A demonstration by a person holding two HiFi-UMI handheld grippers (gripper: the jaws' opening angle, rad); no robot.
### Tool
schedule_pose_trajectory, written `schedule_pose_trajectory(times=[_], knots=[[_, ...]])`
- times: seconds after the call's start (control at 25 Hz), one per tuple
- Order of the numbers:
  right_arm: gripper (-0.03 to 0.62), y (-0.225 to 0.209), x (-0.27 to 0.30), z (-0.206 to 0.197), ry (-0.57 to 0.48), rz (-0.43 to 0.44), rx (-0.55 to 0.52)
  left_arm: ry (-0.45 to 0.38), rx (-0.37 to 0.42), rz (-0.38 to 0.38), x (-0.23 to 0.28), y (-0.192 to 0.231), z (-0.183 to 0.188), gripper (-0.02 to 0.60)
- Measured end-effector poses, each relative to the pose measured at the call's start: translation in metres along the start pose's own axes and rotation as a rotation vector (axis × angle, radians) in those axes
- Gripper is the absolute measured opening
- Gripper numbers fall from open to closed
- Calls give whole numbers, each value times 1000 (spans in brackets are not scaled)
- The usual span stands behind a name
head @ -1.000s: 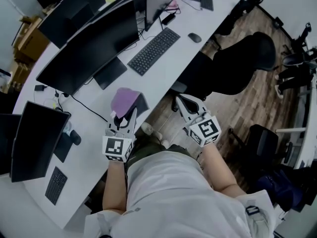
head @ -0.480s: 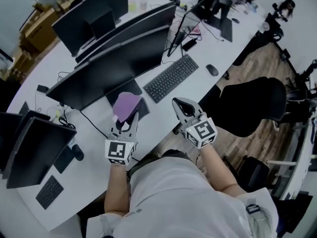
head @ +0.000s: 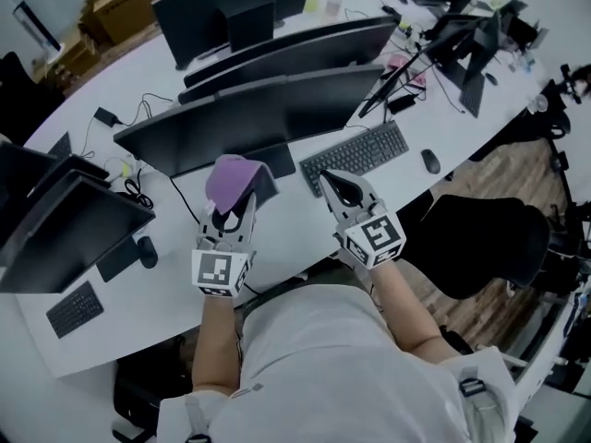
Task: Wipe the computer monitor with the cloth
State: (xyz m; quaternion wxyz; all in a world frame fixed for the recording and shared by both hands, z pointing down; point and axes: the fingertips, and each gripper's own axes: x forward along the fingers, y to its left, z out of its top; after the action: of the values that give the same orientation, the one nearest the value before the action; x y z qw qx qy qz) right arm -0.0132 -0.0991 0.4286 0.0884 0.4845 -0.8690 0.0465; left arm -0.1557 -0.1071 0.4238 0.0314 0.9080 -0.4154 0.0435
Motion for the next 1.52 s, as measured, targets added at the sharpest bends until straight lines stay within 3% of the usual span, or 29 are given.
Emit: schedule_pose_trajectory(times=[0.32,0.64,0.96,1.24,1.52], knots=[[9,-7,31,13,-14,167,-7,-6,61,201,2,19,31,91],[9,-29,34,17,-32,214,23,-15,154,321,19,23,68,92],[9,-55,28,23,-45,200,37,-48,257,360,46,29,110,92],[9,-72,25,26,-51,162,48,-51,398,380,68,40,142,92],[9,-83,20,21,-47,115,59,-43,415,330,93,45,150,94]])
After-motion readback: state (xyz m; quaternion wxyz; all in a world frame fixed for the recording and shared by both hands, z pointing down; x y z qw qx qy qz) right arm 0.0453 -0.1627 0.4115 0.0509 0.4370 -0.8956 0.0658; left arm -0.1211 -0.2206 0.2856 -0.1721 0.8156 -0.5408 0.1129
